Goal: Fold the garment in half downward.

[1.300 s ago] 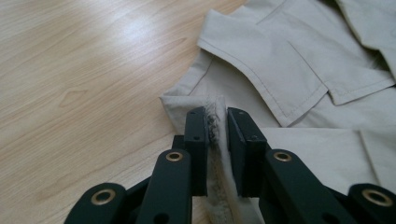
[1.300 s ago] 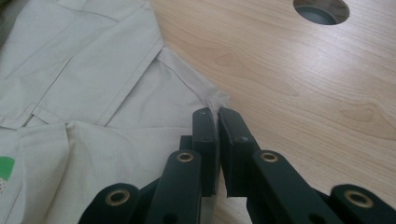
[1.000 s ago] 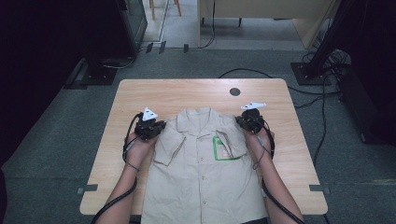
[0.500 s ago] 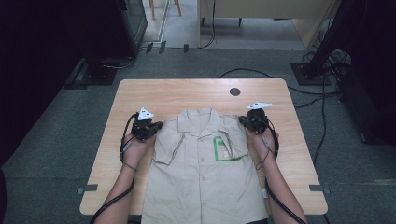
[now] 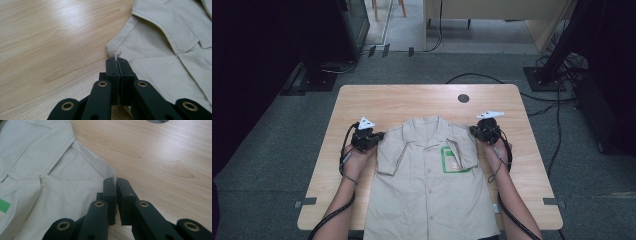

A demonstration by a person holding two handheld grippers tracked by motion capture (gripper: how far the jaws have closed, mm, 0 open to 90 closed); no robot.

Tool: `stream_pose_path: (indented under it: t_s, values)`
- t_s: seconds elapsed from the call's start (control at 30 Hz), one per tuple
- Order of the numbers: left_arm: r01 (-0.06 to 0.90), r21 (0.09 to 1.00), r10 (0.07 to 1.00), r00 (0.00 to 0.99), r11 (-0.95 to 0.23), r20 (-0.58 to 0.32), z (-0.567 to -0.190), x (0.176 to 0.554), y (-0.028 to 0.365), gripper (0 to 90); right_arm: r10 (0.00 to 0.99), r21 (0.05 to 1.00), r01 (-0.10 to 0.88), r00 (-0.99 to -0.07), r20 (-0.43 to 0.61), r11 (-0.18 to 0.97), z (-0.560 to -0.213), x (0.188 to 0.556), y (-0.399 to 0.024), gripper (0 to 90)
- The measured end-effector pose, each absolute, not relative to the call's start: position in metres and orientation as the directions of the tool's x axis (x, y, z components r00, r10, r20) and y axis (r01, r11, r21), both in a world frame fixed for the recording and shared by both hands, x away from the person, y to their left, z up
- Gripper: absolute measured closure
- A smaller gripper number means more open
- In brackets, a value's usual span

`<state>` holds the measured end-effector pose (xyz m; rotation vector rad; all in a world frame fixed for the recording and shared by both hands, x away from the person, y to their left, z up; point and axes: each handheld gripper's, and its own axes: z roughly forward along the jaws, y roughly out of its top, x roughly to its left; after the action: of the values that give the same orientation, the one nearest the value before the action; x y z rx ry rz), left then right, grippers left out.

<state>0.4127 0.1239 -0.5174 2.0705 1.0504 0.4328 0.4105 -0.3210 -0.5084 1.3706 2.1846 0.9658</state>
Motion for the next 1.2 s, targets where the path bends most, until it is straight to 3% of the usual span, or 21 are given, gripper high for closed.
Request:
stream_pose_path:
  t_s: [0.7, 0.93, 1.2]
  values:
    - [0.546, 0.741, 0.795, 0.606, -0.390, -0.028, -0.519, 0.420, 0.122, 87.5, 0.895, 0.707, 0.641, -0.444, 0.024, 0.299, -0.511, 0.410, -0.326, 86.2]
    - [0.564, 0.743, 0.804, 0.592, -0.359, -0.061, -0.520, 0.421, 0.128, 82.8, 0.898, 0.702, 0.645, -0.440, 0.018, 0.302, -0.511, 0.411, -0.327, 86.2]
    - [0.552, 0.742, 0.803, 0.595, -0.380, -0.031, -0.520, 0.421, 0.131, 75.1, 0.905, 0.704, 0.646, -0.425, 0.010, 0.295, -0.512, 0.410, -0.331, 86.9]
